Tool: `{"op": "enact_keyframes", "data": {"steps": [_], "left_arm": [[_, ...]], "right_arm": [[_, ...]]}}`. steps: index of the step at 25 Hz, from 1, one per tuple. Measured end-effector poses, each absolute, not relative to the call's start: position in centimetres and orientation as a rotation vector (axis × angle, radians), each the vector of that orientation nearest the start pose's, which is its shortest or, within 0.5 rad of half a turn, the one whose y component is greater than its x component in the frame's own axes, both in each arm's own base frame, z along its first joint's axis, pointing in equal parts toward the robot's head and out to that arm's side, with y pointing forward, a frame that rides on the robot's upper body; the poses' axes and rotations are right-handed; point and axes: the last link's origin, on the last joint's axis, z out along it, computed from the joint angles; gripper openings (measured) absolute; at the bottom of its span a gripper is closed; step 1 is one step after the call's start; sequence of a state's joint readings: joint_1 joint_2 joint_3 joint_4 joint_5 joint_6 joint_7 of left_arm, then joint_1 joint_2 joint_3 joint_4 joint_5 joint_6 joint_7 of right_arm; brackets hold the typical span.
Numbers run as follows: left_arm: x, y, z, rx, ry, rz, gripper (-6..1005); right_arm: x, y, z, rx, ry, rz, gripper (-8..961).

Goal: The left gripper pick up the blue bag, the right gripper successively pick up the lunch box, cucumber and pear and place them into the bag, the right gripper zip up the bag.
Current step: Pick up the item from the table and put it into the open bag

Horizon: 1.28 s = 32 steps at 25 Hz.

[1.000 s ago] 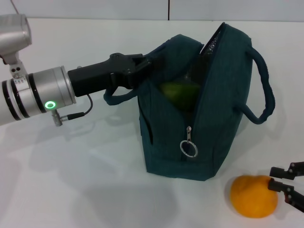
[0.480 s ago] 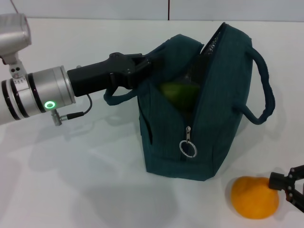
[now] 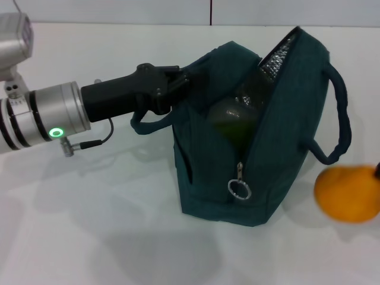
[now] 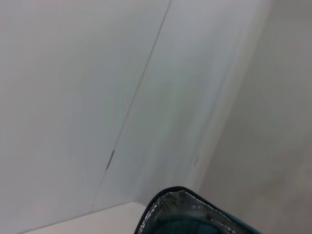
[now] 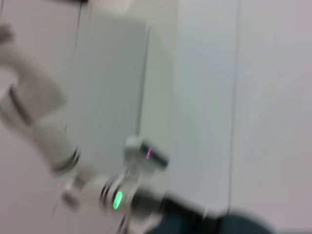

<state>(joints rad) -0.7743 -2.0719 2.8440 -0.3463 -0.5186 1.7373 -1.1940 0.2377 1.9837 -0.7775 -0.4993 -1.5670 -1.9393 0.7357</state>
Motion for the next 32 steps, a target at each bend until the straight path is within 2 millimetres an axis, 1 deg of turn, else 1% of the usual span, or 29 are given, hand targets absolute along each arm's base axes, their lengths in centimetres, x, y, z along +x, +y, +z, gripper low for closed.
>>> {"op": "enact_keyframes", "data": {"steps": [3,5,7,10,13,15,17,20,22,26,30,32], "left_arm": [[-22.8,33.8,-1.0,-2.605,-0.679,-1.184,57],[-22.8,33.8,-1.0,-2.605,-0.670,-1.182,57],[-22.8,33.8,-1.0,-2.606,-0.663,-1.180,57],[-22.8,33.8,-1.0,-2.608,-0.653,-1.178,57],[-22.8,33.8,-1.0,-2.609,-0.648,-1.179,57],[-22.6,33.8,-1.1,-2.612,-0.646,-1.181,57],[-22.4,33.9,-1.2,-2.618,-0.641,-1.183,57],[-22.2,33.9,-1.4,-2.623,-0.634,-1.187,57],[-22.2,33.9,-1.4,-2.623,-0.630,-1.190,57],[-22.2,33.9,-1.4,-2.614,-0.631,-1.193,57],[-22.4,33.9,-1.3,-2.605,-0.634,-1.195,57],[-22.4,33.9,-1.3,-2.603,-0.636,-1.193,57]], "right_arm": [[29.2,22.7,5.6,-2.369,-0.041,1.214,51],[28.5,23.2,6.2,-2.324,-0.048,1.277,56],[27.7,24.3,6.7,-2.290,-0.040,1.332,62],[25.8,26.4,7.2,-2.278,-0.032,1.425,70],[23.6,28.8,7.5,-2.291,-0.022,1.514,78],[21.7,30.7,7.5,-2.316,0.001,1.559,83],[19.7,32.6,7.3,-2.356,0.025,1.587,88],[17.4,34.4,6.4,-2.437,0.059,1.587,96],[16.1,35.3,5.5,-2.496,0.060,1.544,102],[15.2,36.0,3.9,-2.580,0.072,1.464,112],[15.2,35.7,2.4,-2.664,0.089,1.400,123],[15.4,35.4,2.1,-2.681,0.097,1.387,128]]}}
